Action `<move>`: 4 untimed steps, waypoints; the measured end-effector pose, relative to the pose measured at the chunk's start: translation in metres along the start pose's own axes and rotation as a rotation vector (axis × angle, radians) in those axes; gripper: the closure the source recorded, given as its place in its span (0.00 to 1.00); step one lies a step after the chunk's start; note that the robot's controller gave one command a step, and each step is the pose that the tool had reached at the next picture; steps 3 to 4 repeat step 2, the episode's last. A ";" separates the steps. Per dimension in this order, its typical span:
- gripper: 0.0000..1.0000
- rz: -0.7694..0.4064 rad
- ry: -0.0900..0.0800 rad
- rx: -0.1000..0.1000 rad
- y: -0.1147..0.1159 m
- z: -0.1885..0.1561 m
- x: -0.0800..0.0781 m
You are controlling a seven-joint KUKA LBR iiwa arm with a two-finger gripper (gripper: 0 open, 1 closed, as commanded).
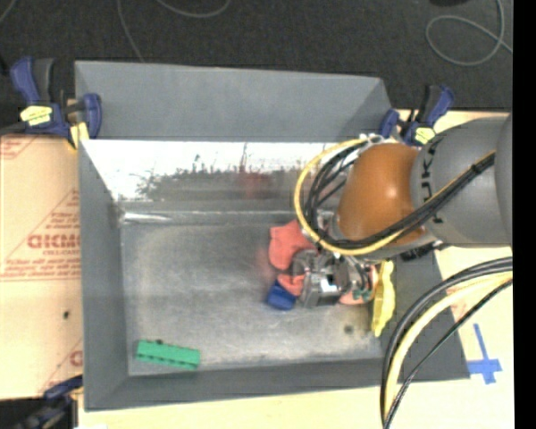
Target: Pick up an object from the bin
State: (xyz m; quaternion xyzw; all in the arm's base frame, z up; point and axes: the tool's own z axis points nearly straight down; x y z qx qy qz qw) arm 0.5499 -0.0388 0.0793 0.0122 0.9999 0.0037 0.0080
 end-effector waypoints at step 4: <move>1.00 0.042 -0.005 0.000 -0.011 -0.125 0.002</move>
Offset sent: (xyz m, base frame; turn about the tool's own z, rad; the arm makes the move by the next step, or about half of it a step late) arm -0.0053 -0.0108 0.1240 0.0430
